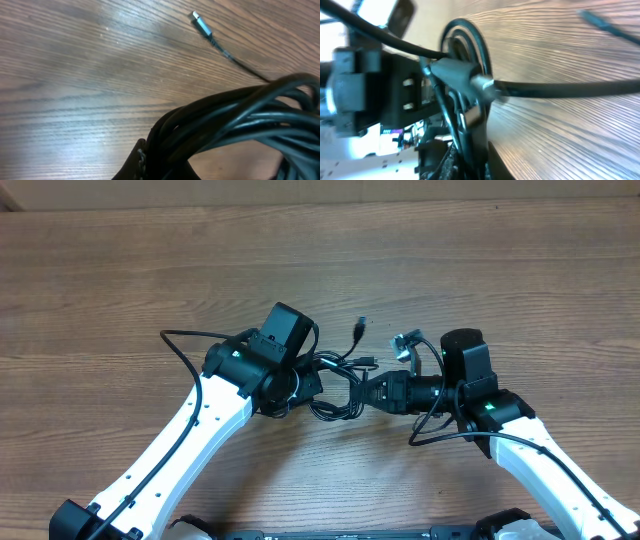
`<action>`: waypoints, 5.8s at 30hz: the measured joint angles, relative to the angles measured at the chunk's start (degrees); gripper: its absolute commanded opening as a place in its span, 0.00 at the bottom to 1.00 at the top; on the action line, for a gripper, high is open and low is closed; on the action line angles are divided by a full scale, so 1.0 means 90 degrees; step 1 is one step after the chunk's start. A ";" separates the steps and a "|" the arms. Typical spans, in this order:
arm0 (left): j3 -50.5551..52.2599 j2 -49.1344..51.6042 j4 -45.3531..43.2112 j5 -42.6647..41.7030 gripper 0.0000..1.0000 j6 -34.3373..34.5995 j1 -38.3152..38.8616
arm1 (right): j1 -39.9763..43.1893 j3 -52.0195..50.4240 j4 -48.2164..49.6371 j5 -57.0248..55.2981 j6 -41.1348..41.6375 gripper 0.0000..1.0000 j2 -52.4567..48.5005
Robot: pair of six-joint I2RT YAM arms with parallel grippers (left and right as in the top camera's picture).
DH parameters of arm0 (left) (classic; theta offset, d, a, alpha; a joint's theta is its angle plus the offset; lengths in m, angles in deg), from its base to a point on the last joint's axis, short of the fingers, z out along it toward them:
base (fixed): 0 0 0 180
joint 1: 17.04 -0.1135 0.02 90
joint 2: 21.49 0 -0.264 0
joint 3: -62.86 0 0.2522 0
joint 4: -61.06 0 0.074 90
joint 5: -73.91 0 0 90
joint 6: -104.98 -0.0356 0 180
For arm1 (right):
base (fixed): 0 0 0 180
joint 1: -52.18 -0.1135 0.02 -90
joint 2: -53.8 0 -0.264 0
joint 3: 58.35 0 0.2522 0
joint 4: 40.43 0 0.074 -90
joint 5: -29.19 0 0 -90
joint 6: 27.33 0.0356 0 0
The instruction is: Untangle cables
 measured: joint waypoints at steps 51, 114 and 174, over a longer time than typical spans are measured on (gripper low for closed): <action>0.0034 0.0027 0.0274 0.1270 0.04 -0.1562 -0.0226 | -0.0828 0.0010 0.1882 0.0102 -0.0233 0.40 0.0063; 0.0036 0.0087 0.0102 0.0340 0.04 -0.1112 0.0376 | -0.3031 0.0534 -0.0690 -0.6518 -0.1489 0.04 0.0204; 0.0090 0.0083 -0.0627 0.0974 0.04 0.0389 0.0437 | -0.1508 0.0527 -0.2263 -0.4949 0.2579 0.38 0.0192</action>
